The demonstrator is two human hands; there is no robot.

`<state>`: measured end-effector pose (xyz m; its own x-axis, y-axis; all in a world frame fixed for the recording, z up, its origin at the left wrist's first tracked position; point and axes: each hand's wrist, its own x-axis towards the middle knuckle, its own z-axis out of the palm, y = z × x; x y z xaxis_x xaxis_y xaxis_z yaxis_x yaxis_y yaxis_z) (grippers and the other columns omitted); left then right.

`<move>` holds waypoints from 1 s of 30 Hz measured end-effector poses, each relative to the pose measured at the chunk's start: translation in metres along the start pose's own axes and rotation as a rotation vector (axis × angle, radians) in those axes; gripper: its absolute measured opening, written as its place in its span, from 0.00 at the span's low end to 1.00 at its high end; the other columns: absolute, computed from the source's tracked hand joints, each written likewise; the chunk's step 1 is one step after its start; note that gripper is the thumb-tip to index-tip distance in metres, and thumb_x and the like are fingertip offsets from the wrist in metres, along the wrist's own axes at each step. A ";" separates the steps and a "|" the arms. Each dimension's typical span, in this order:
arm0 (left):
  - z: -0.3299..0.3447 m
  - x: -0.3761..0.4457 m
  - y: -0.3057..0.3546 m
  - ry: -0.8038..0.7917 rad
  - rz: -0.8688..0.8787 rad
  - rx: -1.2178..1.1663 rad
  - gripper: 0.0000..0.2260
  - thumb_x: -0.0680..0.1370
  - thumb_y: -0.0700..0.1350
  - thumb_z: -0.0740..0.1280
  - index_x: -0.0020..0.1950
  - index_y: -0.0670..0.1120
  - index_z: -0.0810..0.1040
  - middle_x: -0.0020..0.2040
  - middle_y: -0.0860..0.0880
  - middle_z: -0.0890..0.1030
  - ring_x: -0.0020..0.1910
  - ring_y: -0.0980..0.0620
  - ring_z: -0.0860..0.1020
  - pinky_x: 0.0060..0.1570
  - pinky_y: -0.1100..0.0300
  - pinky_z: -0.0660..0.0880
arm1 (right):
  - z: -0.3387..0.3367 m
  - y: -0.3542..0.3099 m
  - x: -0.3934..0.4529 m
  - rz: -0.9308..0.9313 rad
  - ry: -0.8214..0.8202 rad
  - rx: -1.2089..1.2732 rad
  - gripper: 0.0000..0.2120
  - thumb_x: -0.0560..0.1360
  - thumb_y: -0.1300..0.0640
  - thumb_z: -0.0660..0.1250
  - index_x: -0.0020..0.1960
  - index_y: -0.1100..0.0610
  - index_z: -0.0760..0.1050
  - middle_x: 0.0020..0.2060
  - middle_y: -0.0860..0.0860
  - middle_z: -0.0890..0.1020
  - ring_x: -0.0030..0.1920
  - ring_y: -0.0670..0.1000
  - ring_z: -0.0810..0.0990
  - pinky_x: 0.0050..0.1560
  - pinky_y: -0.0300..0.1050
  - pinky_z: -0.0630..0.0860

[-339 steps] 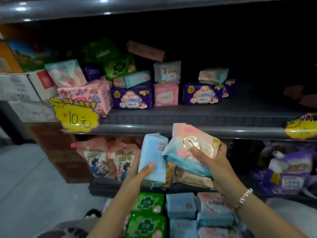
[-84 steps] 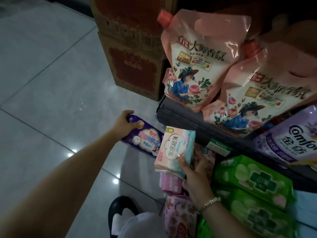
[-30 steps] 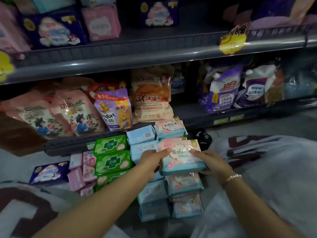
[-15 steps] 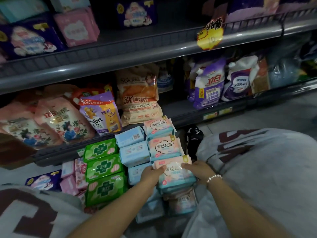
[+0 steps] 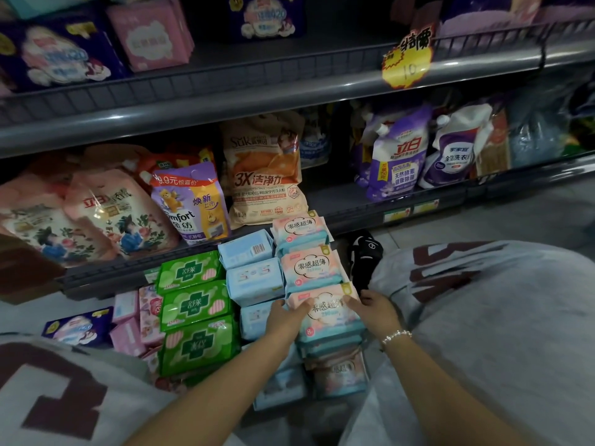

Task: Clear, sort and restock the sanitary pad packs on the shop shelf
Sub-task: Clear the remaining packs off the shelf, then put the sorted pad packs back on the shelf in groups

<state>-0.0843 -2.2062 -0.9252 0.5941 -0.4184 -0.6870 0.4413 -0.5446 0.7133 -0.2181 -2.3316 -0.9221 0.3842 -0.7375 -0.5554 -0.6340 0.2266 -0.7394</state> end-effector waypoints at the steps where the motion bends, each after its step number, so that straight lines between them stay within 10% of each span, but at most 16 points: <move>1: 0.001 -0.004 0.003 0.024 0.039 0.006 0.32 0.71 0.53 0.76 0.70 0.44 0.68 0.64 0.46 0.76 0.60 0.45 0.78 0.62 0.49 0.74 | -0.001 -0.004 -0.003 -0.022 0.016 0.013 0.30 0.74 0.53 0.72 0.71 0.64 0.68 0.65 0.58 0.76 0.62 0.57 0.77 0.51 0.41 0.72; 10: -0.008 -0.043 0.057 0.155 0.613 0.450 0.26 0.80 0.48 0.63 0.76 0.46 0.60 0.73 0.47 0.62 0.70 0.49 0.64 0.60 0.67 0.61 | -0.003 -0.048 -0.028 -0.561 0.191 -0.166 0.24 0.76 0.54 0.69 0.70 0.57 0.71 0.65 0.52 0.77 0.62 0.46 0.73 0.60 0.41 0.70; 18: -0.041 -0.047 0.166 0.414 1.121 0.844 0.25 0.77 0.54 0.56 0.69 0.42 0.71 0.66 0.40 0.72 0.64 0.41 0.70 0.63 0.43 0.69 | -0.021 -0.168 -0.019 -1.116 0.480 -0.587 0.25 0.75 0.45 0.59 0.68 0.56 0.73 0.62 0.52 0.79 0.62 0.53 0.75 0.63 0.44 0.66; 30: -0.067 -0.016 0.387 0.591 1.204 0.958 0.24 0.82 0.52 0.57 0.77 0.48 0.59 0.75 0.48 0.61 0.74 0.49 0.58 0.73 0.53 0.53 | -0.064 -0.380 0.057 -1.278 0.615 -0.779 0.25 0.73 0.45 0.58 0.65 0.56 0.76 0.58 0.51 0.82 0.57 0.54 0.81 0.55 0.50 0.77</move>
<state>0.1214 -2.3615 -0.6288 0.5232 -0.7116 0.4690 -0.8520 -0.4487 0.2697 0.0017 -2.5007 -0.6482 0.7091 -0.3548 0.6094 -0.3703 -0.9228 -0.1064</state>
